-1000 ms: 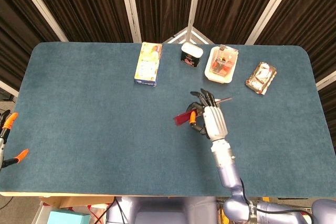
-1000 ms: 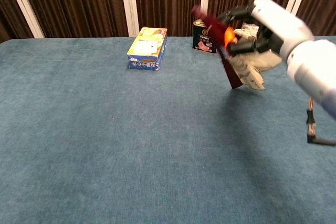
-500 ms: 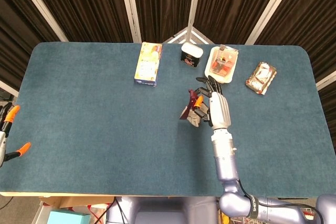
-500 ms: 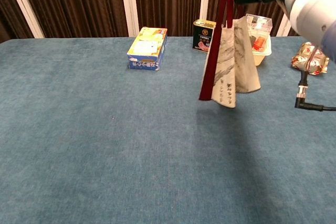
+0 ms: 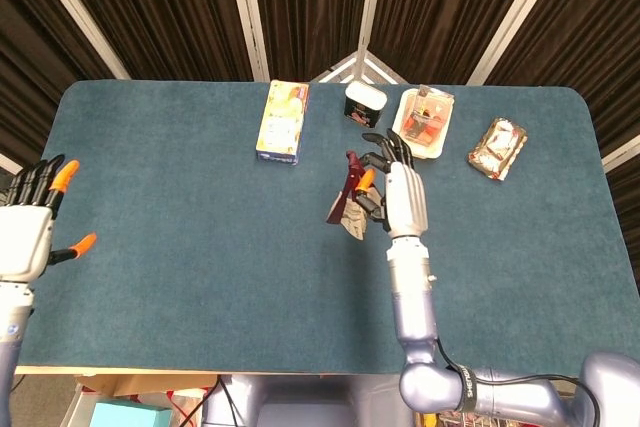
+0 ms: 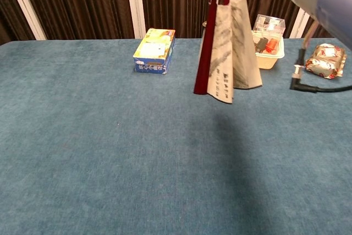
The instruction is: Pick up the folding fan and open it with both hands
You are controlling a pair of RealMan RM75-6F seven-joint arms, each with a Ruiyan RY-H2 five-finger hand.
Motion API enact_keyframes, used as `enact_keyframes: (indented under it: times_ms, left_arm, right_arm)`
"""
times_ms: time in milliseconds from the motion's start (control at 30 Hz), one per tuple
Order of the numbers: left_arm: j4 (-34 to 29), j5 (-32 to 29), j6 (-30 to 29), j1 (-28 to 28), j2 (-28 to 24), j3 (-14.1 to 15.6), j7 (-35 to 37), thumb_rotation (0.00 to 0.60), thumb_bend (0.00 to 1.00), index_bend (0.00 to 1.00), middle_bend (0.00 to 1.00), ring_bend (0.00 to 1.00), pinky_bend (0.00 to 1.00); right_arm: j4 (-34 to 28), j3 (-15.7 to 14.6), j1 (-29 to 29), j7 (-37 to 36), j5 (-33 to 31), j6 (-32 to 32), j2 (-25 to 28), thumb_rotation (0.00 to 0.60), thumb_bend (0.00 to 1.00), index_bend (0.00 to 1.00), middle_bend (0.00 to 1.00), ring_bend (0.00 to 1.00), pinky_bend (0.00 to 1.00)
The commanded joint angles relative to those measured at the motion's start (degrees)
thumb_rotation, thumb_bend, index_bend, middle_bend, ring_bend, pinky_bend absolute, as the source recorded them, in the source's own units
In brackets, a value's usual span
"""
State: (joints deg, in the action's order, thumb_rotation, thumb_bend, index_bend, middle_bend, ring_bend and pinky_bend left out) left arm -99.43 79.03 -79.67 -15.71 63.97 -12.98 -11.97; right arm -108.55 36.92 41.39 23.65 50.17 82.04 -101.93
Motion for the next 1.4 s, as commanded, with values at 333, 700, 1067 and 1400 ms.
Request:
enact_keyframes:
  times_ms: [333,700,1067,1400]
  left_arm:
    - [1.3,-4.9,5.7,-6.5,5.3,-2.1,-4.8,0.600,0.02,0.08,0.00,0.00,0.00]
    - [7.8,-9.9,11.6,-14.2,13.0,-5.0,-5.9,0.600,0.15,0.19,0.00,0.00,0.00]
    - [15.0,-16.3,16.1,-22.4,23.8,-8.0,-6.6,0.600,0.22,0.27,0.00,0.00,0.00]
    - [17.9,-20.5,18.2,-27.8,31.2,-9.5,-7.1,0.600,0.23,0.29,0.00,0.00,0.00]
  right_arm:
    - [5.1,4.8,8.8,2.5,-4.6,0.9,-4.7,0.600,0.78,0.72,0.24,0.02,0.00]
    - [14.4,7.1,15.3,0.5,-6.4,-1.2,-8.2,0.600,0.78,0.72,0.24,0.02,0.00]
    - [16.3,9.0,18.1,-0.1,-8.1,-0.9,-8.3,0.600,0.78,0.72,0.24,0.02,0.00]
    - [12.5,12.4,19.8,1.0,-12.2,0.7,-6.8,0.600,0.78,0.72,0.25,0.02,0.00]
